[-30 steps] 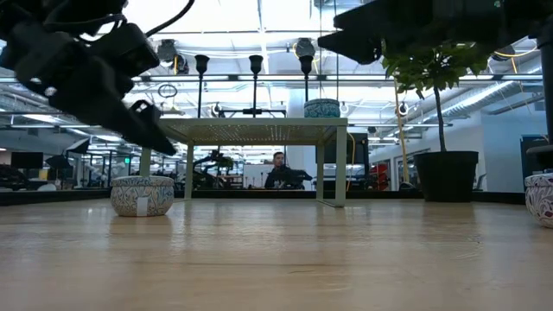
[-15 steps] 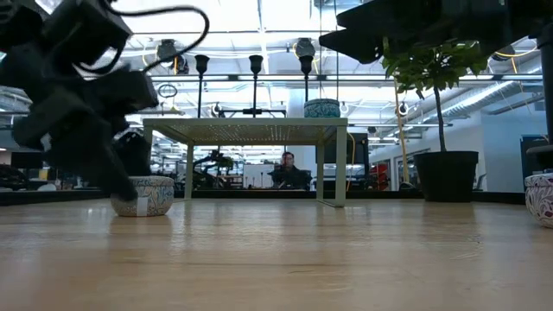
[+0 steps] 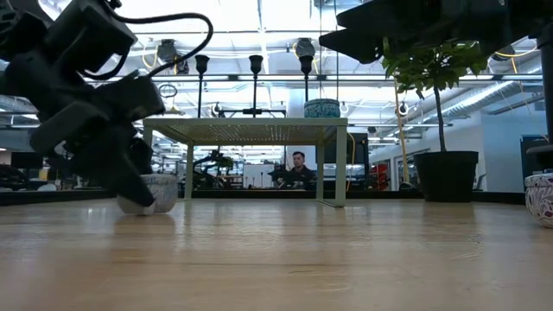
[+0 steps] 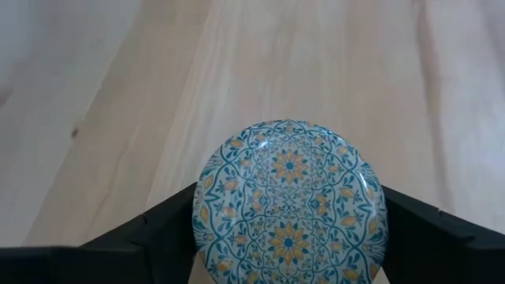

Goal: Pick & Place candle stick holders
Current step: Put the blue orange scented candle on the shelf aligned with the blue white scented candle

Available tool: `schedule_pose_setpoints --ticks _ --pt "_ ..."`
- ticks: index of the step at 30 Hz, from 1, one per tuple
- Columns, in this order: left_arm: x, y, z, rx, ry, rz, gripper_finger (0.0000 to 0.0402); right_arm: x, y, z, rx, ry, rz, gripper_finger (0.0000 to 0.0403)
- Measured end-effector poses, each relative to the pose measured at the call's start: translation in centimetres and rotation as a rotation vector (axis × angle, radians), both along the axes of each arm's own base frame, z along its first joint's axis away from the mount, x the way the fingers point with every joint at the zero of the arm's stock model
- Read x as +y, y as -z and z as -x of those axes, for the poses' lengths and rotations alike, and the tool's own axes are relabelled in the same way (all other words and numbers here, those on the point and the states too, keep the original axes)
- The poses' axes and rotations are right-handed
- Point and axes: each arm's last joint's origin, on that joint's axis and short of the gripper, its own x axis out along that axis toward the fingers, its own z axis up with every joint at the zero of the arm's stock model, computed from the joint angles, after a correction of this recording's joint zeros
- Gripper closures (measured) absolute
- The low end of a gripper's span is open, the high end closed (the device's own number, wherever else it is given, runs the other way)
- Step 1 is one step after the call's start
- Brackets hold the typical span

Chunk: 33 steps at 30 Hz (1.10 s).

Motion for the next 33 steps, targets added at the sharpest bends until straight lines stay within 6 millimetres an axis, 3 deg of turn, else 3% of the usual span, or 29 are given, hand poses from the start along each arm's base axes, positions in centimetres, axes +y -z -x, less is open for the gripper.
schedule_pose_setpoints --ticks 4,11,16,23,33 --pt "-0.1 -0.3 -0.3 -0.037 0.002 0.009 0.0100 0.0 0.0 0.0 0.000 0.000 0.000 0.0067" --pt "-0.1 -0.4 -0.4 -0.059 0.000 0.015 0.0075 0.0 0.0 0.0 0.000 0.000 0.000 0.0067" --pt "0.1 -0.9 -0.8 -0.120 -0.018 0.032 0.0102 0.0 0.0 0.0 0.000 0.000 0.000 0.0067" --pt "0.5 -1.5 -1.4 -0.167 -0.045 0.055 0.0101 0.0 0.0 0.0 0.000 0.000 0.000 0.0067" --pt "0.0 -6.9 -5.6 -0.286 0.008 -0.014 0.0102 0.0 0.0 0.0 0.000 0.001 0.000 0.0067"
